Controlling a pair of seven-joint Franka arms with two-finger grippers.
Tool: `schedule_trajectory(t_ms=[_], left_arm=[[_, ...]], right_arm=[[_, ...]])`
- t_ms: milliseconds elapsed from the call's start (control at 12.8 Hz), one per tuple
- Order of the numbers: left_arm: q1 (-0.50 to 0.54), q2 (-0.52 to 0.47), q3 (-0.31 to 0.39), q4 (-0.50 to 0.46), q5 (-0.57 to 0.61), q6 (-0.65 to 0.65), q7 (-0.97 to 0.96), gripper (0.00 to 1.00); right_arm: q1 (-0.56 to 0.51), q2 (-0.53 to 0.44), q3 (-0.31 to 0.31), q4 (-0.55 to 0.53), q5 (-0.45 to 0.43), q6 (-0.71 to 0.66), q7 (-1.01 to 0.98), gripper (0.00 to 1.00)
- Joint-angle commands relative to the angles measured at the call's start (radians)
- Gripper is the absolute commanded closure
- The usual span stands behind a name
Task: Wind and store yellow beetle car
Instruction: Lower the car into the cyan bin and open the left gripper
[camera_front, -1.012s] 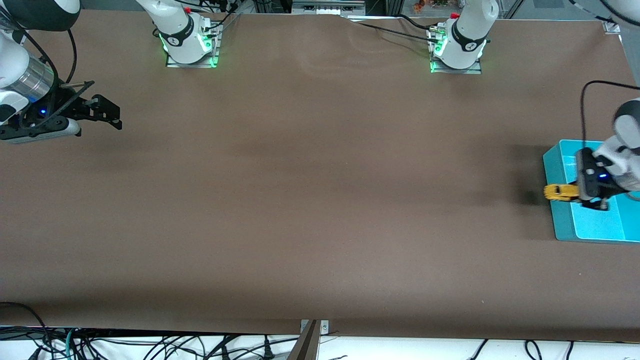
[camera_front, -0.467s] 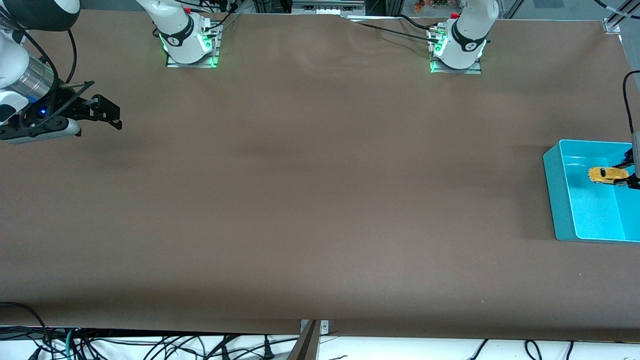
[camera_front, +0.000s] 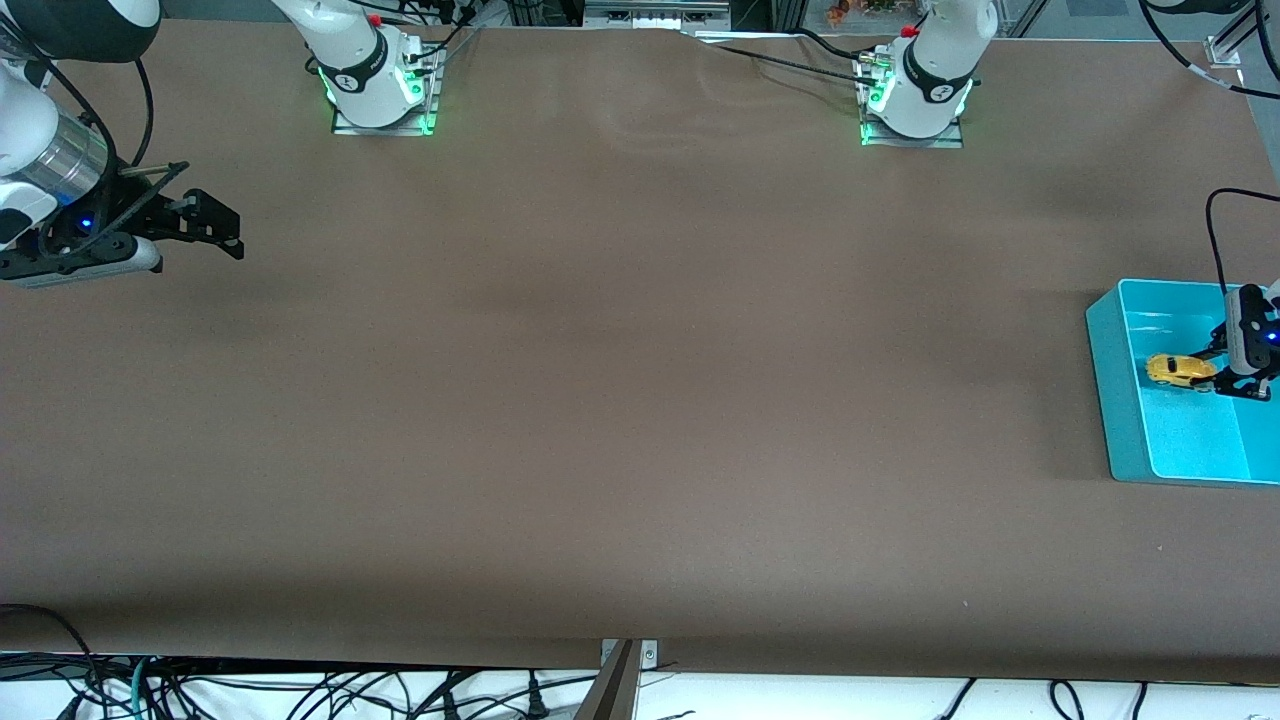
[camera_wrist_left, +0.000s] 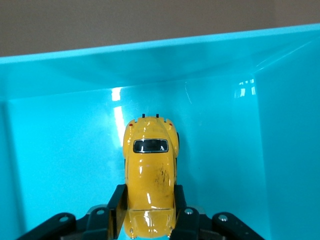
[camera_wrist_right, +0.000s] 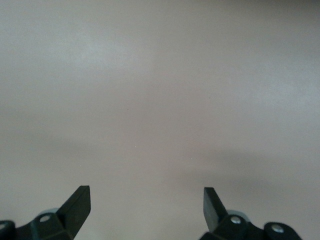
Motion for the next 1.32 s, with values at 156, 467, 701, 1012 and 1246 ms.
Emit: schedule_trajectory(t_ms=[156,467,701,1012,1246], left_arm=[[0.011,0.065,-0.007,0.027,-0.05,0.049,0.038,0.75],[0.006,0.088,-0.007,0.025,-0.071,0.083,0.038,0.74],[0.0,0.068,-0.011,0.041,-0.068,0.065,0.036,0.31],[-0.003,0.005,-0.011,0.045,-0.071,-0.004,0.016,0.0],[-0.069,-0.081,-0.004,0.044,-0.057,-0.129,-0.147,0.0]], right_arm=[[0.009,-0.007,-0.009,0.002,0.011,-0.015,0.002,0.0],[0.009,-0.007,-0.009,0.002,0.011,-0.015,0.002,0.0],[0.009,-0.007,-0.009,0.002,0.011,-0.015,0.002,0.0],[0.009,-0.007,-0.009,0.002,0.011,-0.015,0.002,0.0],[0.009,-0.007,-0.009,0.002,0.011,-0.015,0.002,0.0]])
